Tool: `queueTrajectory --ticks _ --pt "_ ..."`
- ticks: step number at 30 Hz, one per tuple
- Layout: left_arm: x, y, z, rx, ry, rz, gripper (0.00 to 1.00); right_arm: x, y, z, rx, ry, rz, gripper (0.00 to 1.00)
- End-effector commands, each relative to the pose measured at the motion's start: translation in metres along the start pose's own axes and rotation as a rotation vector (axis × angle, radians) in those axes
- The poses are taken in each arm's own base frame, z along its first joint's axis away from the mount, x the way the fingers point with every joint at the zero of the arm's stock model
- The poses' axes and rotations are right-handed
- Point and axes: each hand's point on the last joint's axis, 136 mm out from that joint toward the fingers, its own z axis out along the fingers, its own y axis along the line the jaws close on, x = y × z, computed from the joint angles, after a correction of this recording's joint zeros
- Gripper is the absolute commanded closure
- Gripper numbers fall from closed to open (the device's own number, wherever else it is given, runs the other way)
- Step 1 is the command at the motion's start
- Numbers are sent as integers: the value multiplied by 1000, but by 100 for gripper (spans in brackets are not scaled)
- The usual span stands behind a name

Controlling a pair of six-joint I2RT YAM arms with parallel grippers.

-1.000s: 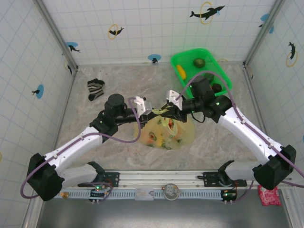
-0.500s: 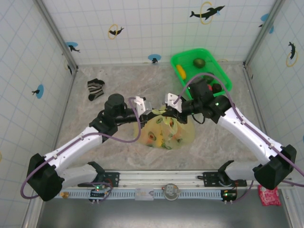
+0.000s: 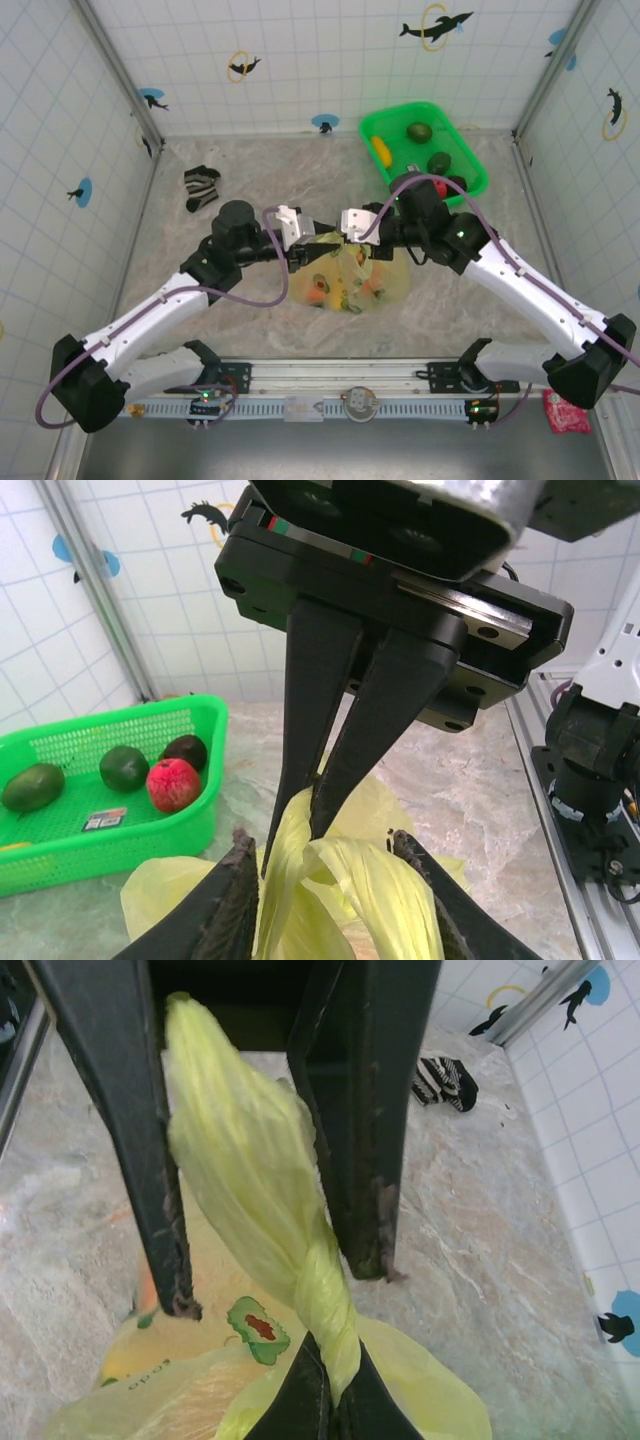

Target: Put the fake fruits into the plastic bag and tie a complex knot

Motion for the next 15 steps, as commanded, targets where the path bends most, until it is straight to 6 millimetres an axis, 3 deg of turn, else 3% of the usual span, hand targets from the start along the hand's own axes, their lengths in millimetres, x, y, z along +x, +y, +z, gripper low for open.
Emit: queueTrajectory --ticks 1,11,15 --pt "-2 -4 -5 -14 3 29 62 2 2 -4 -8 29 -50 100" --pt "50 -10 -13 -67 110 -113 58 -7 10 -11 -51 13 -72 99" --pt "58 4 -18 -169 149 -98 58 -8 10 -11 -48 25 -104 99"
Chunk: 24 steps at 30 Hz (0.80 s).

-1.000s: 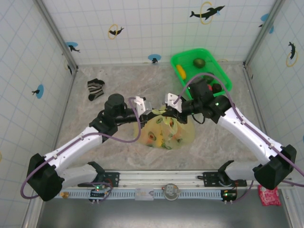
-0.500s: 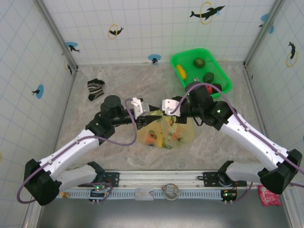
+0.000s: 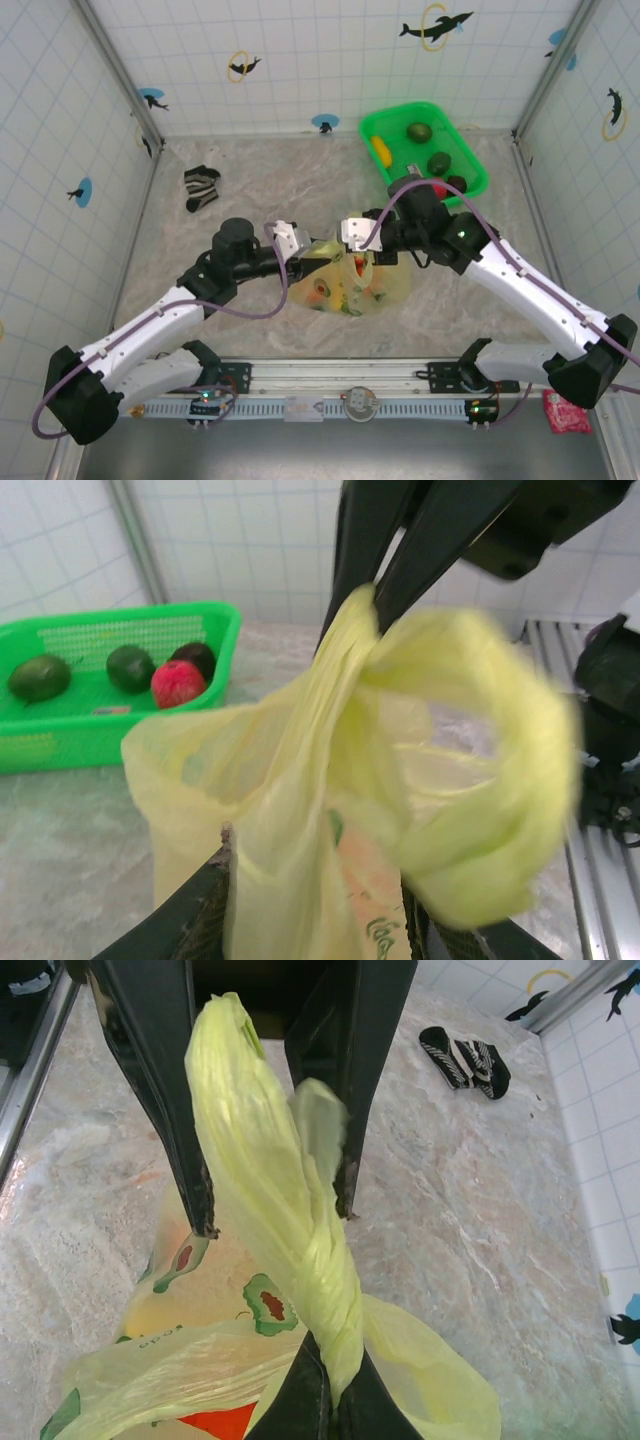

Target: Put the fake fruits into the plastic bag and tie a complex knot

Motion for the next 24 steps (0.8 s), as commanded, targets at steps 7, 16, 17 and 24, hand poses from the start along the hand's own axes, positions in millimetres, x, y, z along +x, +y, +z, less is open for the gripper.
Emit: queueTrajectory --ticks 7,16,17,24 --pt "-23 -7 -10 14 -45 46 58 -4 -21 -3 236 57 -205 100" --pt "-45 -29 -24 106 -101 110 59 -7 -20 -6 402 -5 -305 100" --pt "-50 -29 -26 104 -110 117 58 -8 -20 -7 406 -18 -279 100" --pt "-107 -39 -48 132 -297 149 57 -10 -9 -1 385 -117 -193 100"
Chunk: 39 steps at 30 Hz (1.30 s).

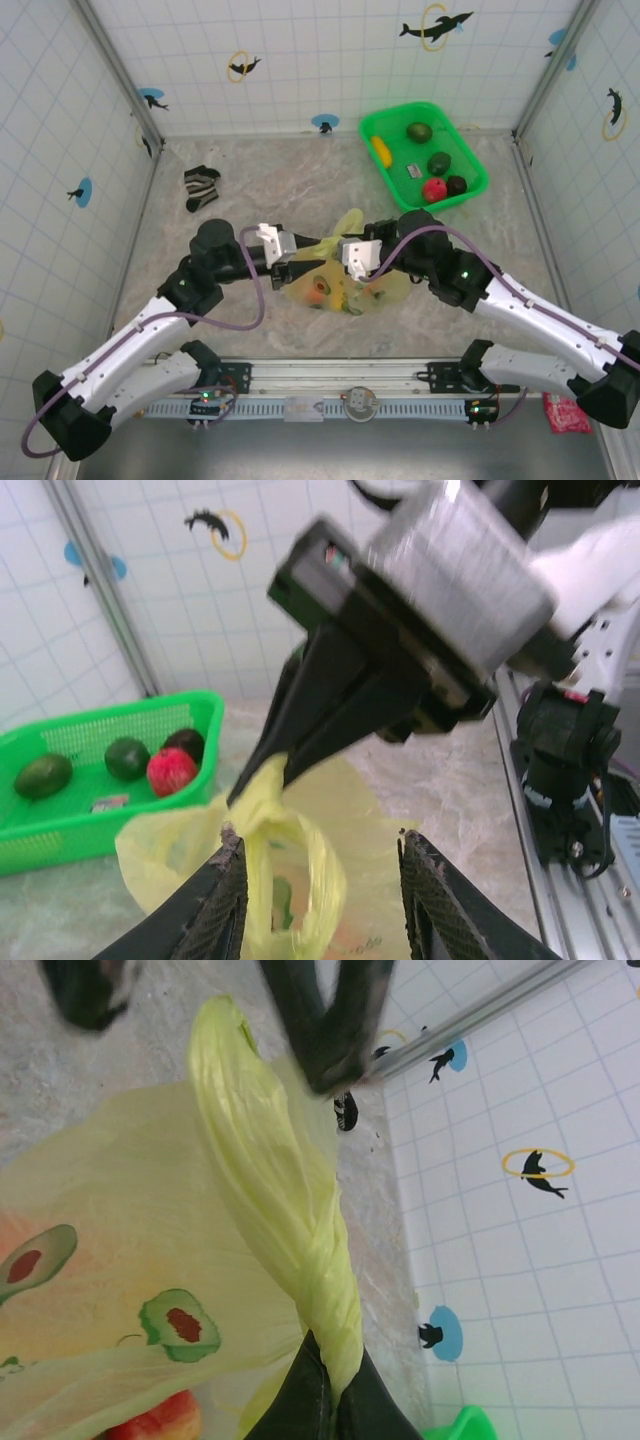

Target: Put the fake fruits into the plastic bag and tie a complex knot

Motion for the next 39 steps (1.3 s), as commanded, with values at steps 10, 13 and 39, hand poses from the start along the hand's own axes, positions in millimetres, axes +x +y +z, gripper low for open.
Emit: queueTrajectory --ticks 10,13,39 --pt "-77 48 -6 -118 -232 -9 61 -12 -4 -9 72 -136 80 100" --pt "-48 90 -1 -294 -174 -48 69 -15 -8 -15 79 -183 119 100" --pt "73 19 61 156 148 -4 63 -7 -15 -15 68 -241 200 100"
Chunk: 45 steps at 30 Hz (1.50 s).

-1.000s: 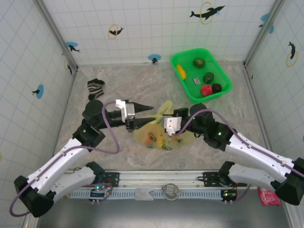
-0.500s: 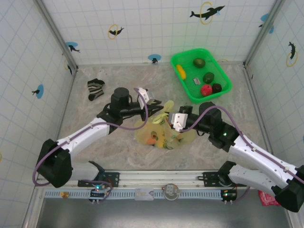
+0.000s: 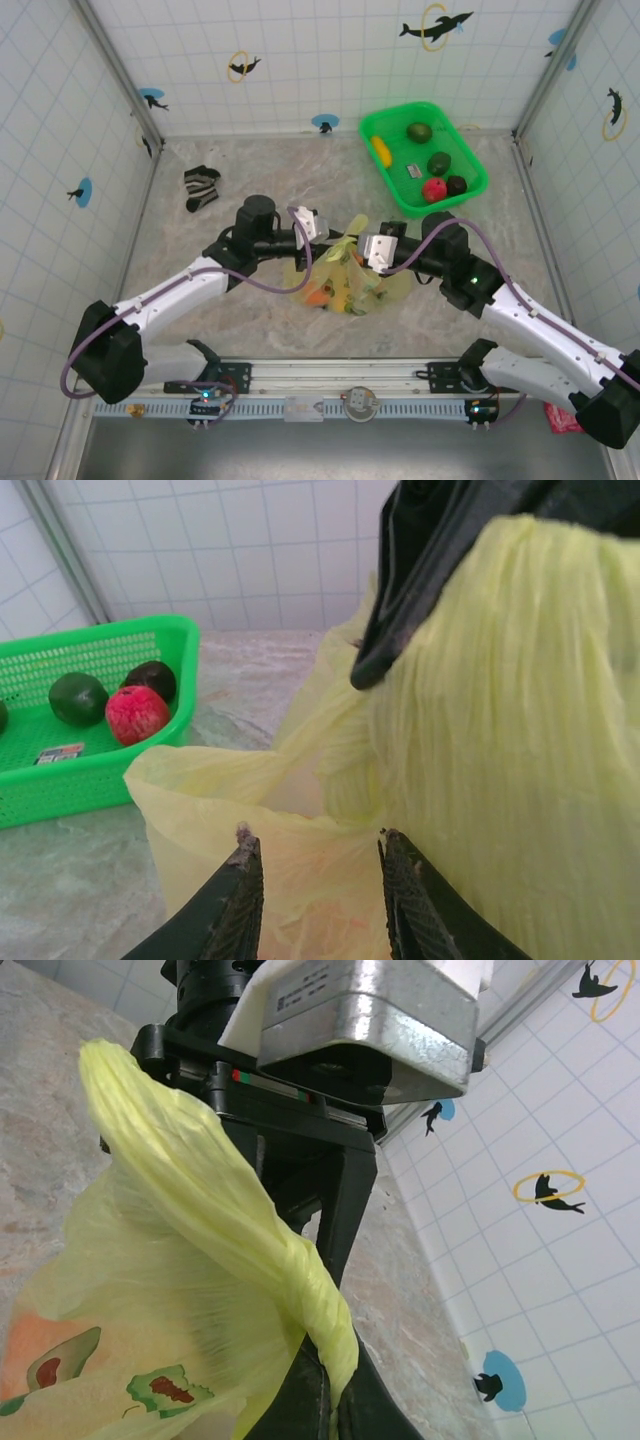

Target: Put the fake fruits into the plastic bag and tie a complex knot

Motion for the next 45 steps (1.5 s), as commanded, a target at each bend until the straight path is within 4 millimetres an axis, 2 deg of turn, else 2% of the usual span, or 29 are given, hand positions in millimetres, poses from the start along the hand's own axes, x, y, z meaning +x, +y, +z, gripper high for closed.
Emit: queueTrajectory --ticks 1,5,13,20,23,26,31,37,45 --pt "-3 -18 3 64 3 50 62 -9 -8 1 36 -56 -1 100" --pt "-6 -18 8 72 4 57 60 -11 -7 1 34 -67 10 100" --pt "-13 -8 12 29 -32 49 60 -16 -7 -3 41 -96 32 100" --pt "-18 -9 13 39 -59 45 74 -15 -2 0 33 -97 46 100" --pt "-18 -9 12 39 -62 46 85 -14 -2 1 34 -93 49 100" --pt "-16 -10 12 37 -57 43 100 -12 -3 0 42 -83 49 100" --pt "-8 -7 12 12 -18 18 100 -12 -7 -3 61 -76 47 100" --pt "-5 4 7 -74 -14 -16 100 -8 -13 -5 99 -48 64 81" --pt "1 6 -3 -156 -50 -103 100 -12 -3 -21 102 -82 109 59"
